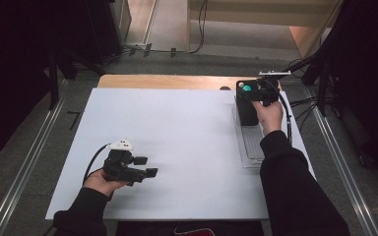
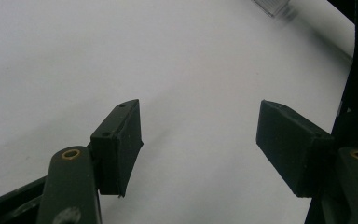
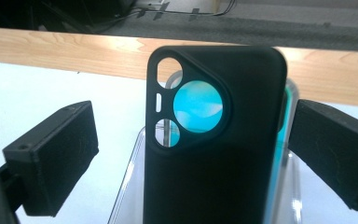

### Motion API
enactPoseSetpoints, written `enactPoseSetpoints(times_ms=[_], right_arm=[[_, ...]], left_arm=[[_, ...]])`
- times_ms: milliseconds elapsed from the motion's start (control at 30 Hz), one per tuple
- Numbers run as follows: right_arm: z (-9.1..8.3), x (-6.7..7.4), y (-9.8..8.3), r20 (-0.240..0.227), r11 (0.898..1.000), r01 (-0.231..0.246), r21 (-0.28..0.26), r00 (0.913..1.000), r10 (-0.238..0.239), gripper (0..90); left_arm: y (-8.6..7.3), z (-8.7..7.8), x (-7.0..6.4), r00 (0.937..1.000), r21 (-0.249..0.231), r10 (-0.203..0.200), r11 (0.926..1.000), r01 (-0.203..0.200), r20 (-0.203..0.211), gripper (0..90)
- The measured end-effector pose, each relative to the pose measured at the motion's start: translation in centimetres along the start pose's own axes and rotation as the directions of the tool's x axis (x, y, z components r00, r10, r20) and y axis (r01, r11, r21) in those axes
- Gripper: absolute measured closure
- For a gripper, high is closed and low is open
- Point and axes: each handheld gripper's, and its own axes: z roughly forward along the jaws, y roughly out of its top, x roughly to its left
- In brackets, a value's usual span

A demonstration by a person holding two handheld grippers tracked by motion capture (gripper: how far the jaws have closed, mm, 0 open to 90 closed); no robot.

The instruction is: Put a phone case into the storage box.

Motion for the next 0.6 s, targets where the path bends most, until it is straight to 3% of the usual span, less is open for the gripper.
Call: enactPoseSetpoints(times_ms=[200,333,500,600], right_arm=[[-1.0,0.9,0.6,-0.027,0.999,0.037,0.007,0.9990,-0.036,0.1],[-1.4,2.0,0.7,-0.063,0.999,0.046,0.009,0.9970,-0.045,0.1],[-1.7,3.7,0.5,-0.079,0.995,0.091,0.038,0.9930,-0.088,0.5],[-2.0,4.5,0.3,-0.095,0.994,0.105,0.034,0.9903,-0.102,6.5]], left_arm=[[0.0,0.0,0.0,1.0000,0.002,0.000,1.0000,0.000,0.001,31.2],[0.0,-0.1,0.0,1.0000,-0.002,-0.010,1.0000,0.010,0.002,31.2],[0.0,-0.2,0.2,0.9999,-0.007,-0.014,0.9999,0.014,-0.001,31.2],[0.0,-0.2,0.2,0.9999,-0.005,-0.014,0.9999,0.014,-0.003,31.2]])
